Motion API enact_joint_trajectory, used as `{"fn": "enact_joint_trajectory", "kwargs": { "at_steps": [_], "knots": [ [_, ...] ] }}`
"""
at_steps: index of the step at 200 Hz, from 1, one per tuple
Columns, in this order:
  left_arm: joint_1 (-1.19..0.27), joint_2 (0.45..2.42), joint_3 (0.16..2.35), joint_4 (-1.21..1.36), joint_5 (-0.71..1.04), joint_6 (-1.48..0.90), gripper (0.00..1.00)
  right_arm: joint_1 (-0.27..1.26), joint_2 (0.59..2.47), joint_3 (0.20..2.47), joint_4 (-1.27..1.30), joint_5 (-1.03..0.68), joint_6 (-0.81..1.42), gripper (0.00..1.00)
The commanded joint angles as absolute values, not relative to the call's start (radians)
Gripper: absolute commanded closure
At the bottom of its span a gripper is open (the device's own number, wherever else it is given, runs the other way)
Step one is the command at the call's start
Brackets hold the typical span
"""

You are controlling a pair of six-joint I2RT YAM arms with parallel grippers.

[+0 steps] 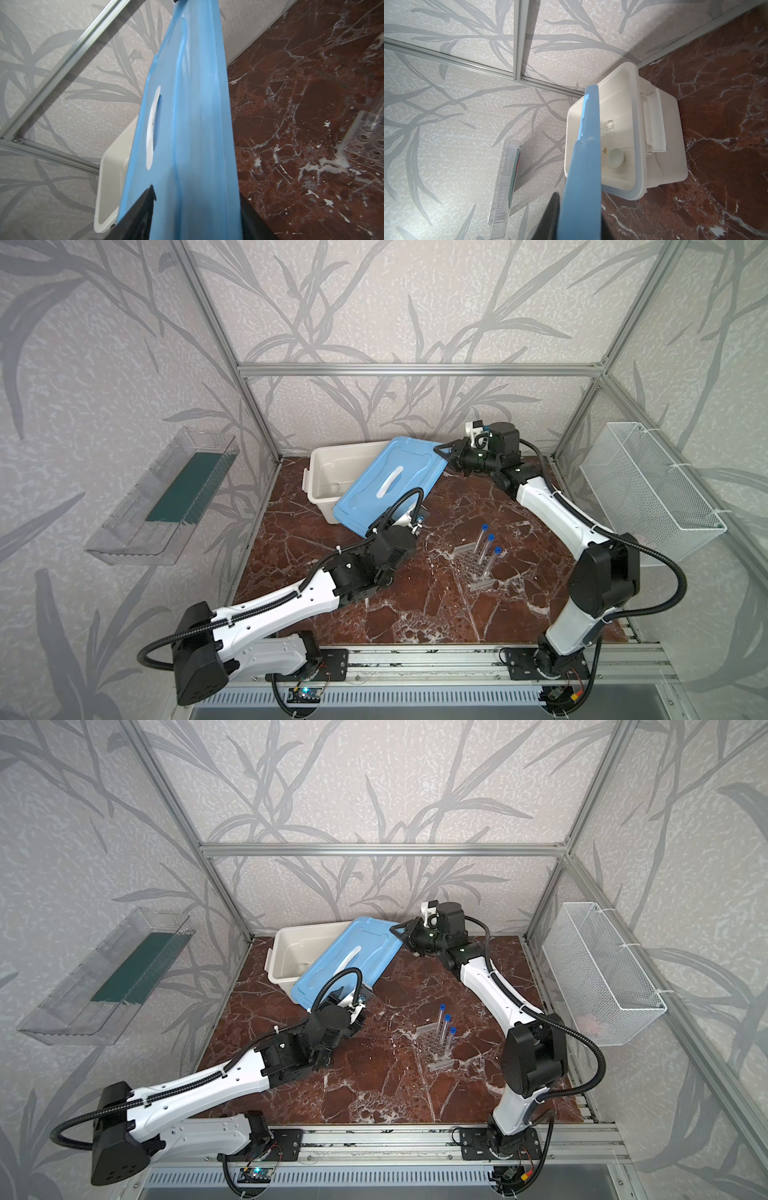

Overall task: Organize the chemistry lab equipment
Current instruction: 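Lower the blue lid onto the white bin with both grippers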

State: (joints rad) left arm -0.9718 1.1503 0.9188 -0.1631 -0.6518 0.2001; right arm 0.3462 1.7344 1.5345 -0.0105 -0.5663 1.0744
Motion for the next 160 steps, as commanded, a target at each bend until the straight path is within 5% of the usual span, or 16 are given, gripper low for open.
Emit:
{"fn": "enact_joint_trajectory", "kwargs": {
  "at_steps": [1,88,160],
  "knots": [
    [-0.900,1.086,0.928,-0.192,-0.501,-0.046,0.37,0.341,1.764,1.512,0.079,-0.485,1.048,0.80],
    [-0.583,0.989,1.037,-0.454,-0.207,-0.576,0.22,0.342,1.779,1.399,0.257,-0.317,1.155,0.82],
    [-0.264,1.202,1.119,-0.472,-0.123,-0.542,0.20,0.384,1.870,1.416,0.254,-0.210,1.171,0.80]
  ]
}}
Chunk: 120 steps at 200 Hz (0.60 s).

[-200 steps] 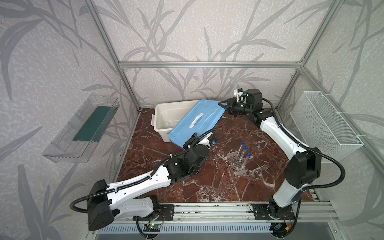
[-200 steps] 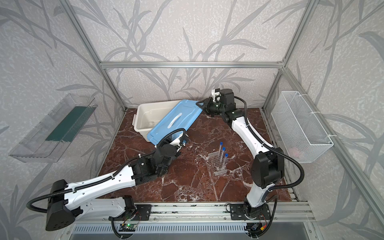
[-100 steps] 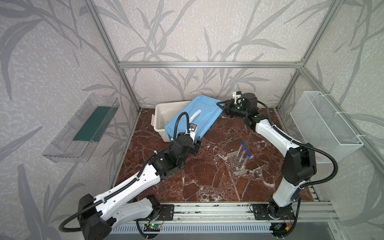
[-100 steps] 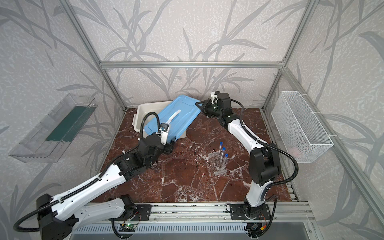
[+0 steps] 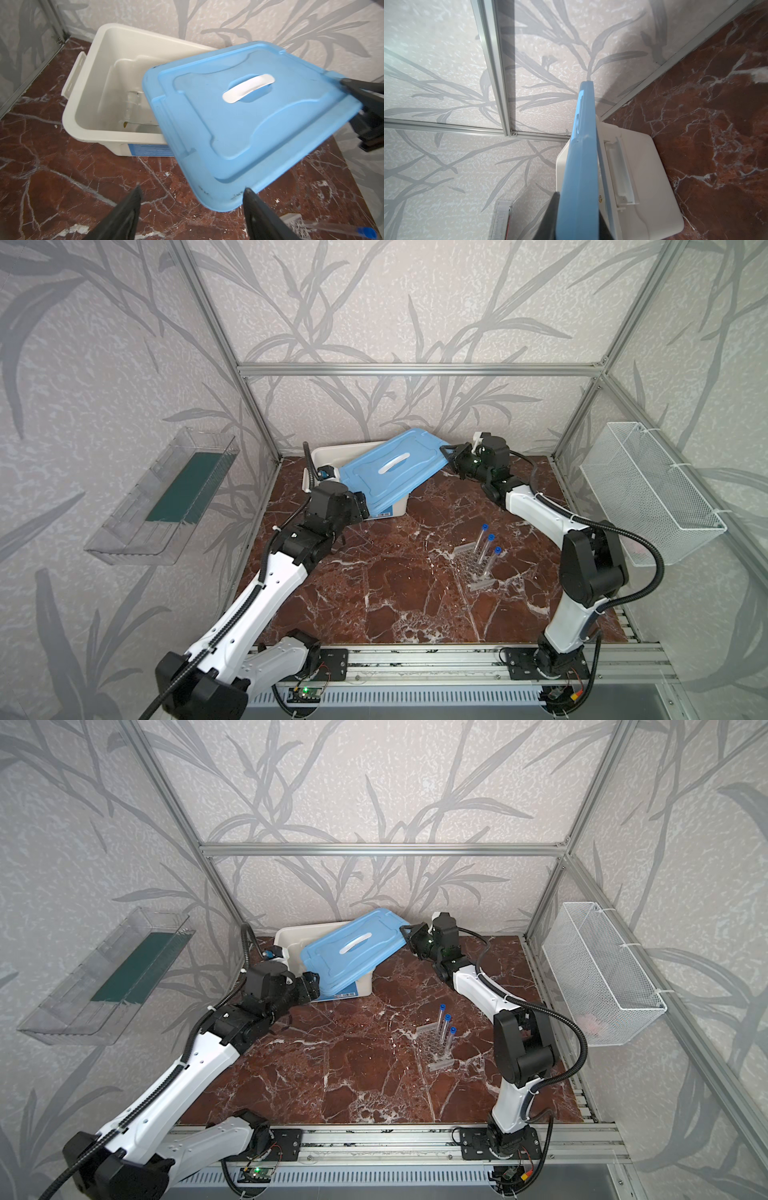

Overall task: Organize the chemistry lab equipment
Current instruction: 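Lower the blue lid onto the white bin with both grippers, then shift the lid with both grippers to align it over the bin rim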

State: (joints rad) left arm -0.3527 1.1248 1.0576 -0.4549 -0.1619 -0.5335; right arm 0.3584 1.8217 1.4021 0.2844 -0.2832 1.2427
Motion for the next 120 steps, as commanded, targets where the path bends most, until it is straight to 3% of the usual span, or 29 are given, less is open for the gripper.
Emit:
{"fn": "enact_joint_trajectory", "kwargs": {
  "at_steps": [1,32,120],
  "knots": [
    [-0.259,1.207,1.122,-0.471,-0.123,-0.540,0.20,0.385,1.871,1.416,0.254,-0.210,1.172,0.80],
    [-0.161,1.359,1.205,-0.442,-0.050,-0.519,0.18,0.415,1.916,1.395,0.287,-0.189,1.190,0.80],
    [-0.127,1.601,1.422,-0.564,-0.118,-0.454,0.16,0.449,1.972,1.431,0.202,-0.237,1.113,0.68]
  ]
}}
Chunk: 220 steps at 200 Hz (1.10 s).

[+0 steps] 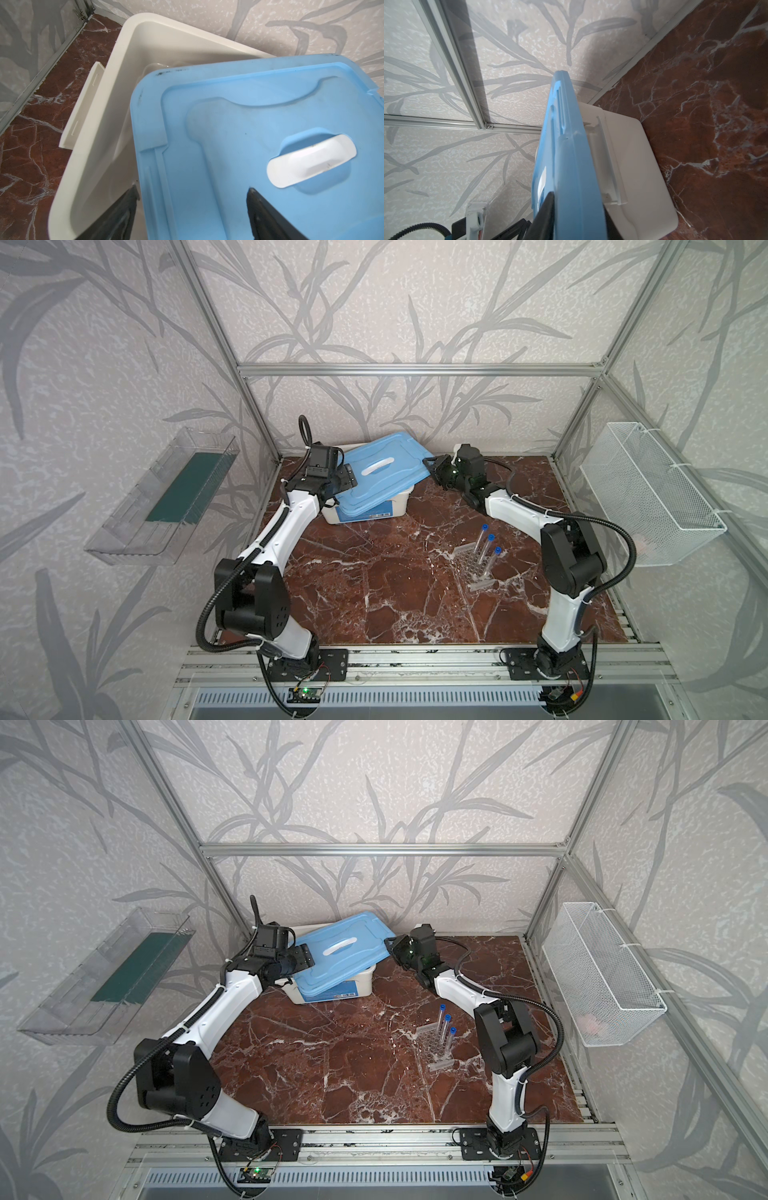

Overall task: Organize the chemistry lab equipment
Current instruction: 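Shift the lid with both grippers to align it over the bin rim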

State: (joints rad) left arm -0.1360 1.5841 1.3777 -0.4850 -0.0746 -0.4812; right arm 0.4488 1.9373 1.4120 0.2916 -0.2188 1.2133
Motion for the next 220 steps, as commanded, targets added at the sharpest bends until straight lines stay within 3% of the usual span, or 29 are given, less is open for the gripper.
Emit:
{"fn": "enact_joint_trajectory", "kwargs": {
  "at_steps": [1,55,95,146,220],
  "knots": [
    [-0.127,1.602,1.423,-0.565,-0.120,-0.453,0.16,0.449,1.972,1.430,0.202,-0.239,1.113,0.67],
    [-0.112,1.645,1.463,-0.595,-0.163,-0.423,0.16,0.446,2.006,1.522,0.072,-0.333,1.020,0.57],
    [-0.095,1.663,1.477,-0.595,-0.172,-0.420,0.16,0.443,2.053,1.667,-0.178,-0.417,0.846,0.34],
    [-0.066,1.715,1.556,-0.644,-0.200,-0.393,0.18,0.443,2.142,1.897,-0.548,-0.448,0.571,0.29],
    [-0.055,1.803,1.653,-0.674,-0.210,-0.374,0.20,0.443,2.183,2.124,-0.887,-0.330,0.216,0.17]
  ]
}}
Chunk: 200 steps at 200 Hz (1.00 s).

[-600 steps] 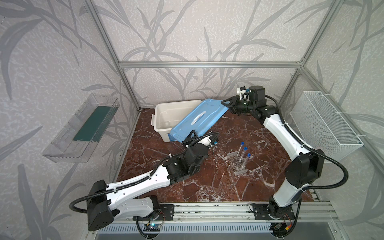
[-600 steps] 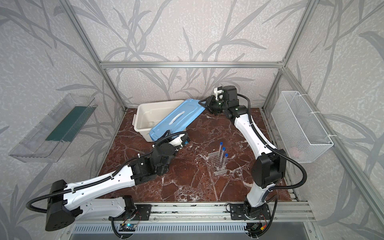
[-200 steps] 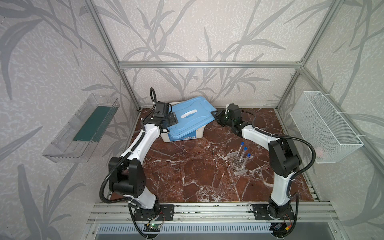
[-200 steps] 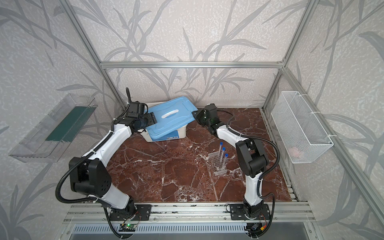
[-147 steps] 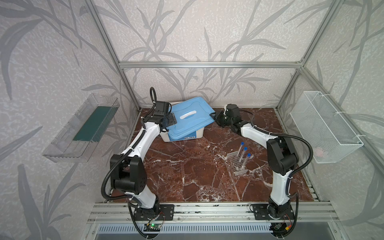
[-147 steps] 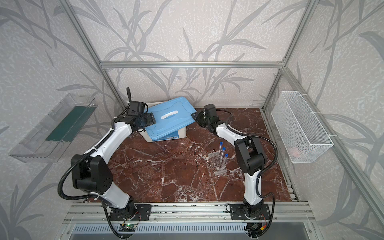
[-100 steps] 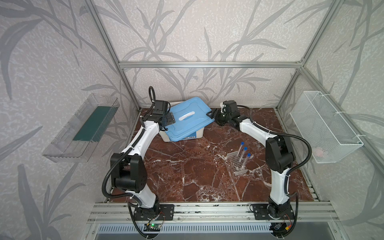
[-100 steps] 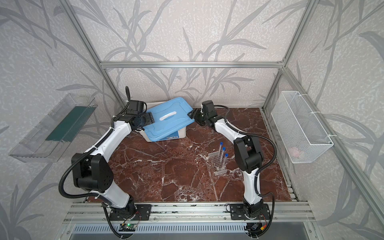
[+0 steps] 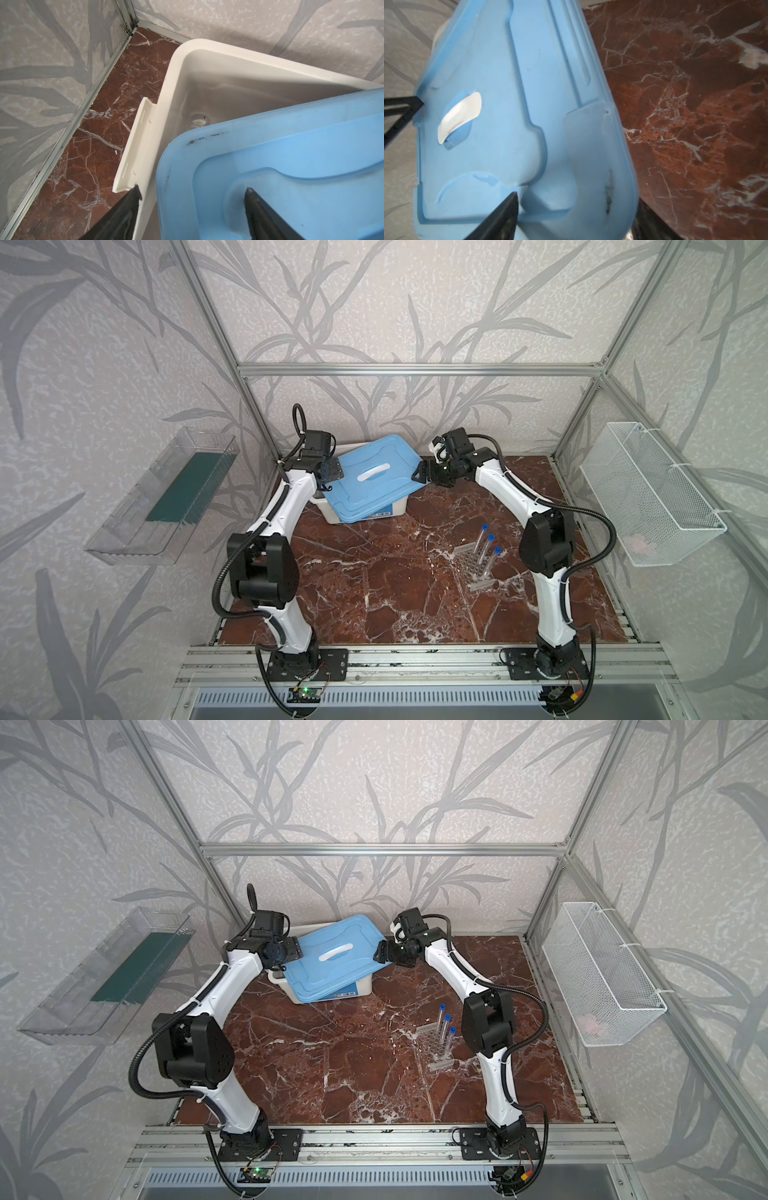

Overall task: Organize the chemistry lab equipment
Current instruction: 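Shift the lid with both grippers to align it over the bin rim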

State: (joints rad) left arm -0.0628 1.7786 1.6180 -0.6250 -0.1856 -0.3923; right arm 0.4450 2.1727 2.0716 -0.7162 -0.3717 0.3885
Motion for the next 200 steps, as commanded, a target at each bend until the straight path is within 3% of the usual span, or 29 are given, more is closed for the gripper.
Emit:
{"fn": "enact_joint_trajectory", "kwargs": {
  "at_steps": [1,65,150,200],
  "knots": [
    [-0.055,1.804,1.654,-0.675,-0.210,-0.375,0.20,0.442,2.183,2.124,-0.887,-0.331,0.213,0.17],
    [-0.047,1.858,1.711,-0.681,-0.180,-0.393,0.20,0.474,2.185,2.128,-0.833,-0.442,0.257,0.24],
    [-0.039,1.964,1.879,-0.756,-0.141,-0.371,0.19,0.555,2.282,2.300,-0.941,-0.275,0.441,0.33],
    [-0.005,1.911,1.866,-0.737,-0.195,-0.361,0.07,0.551,2.280,2.326,-0.944,-0.246,0.508,0.35]
  ]
}}
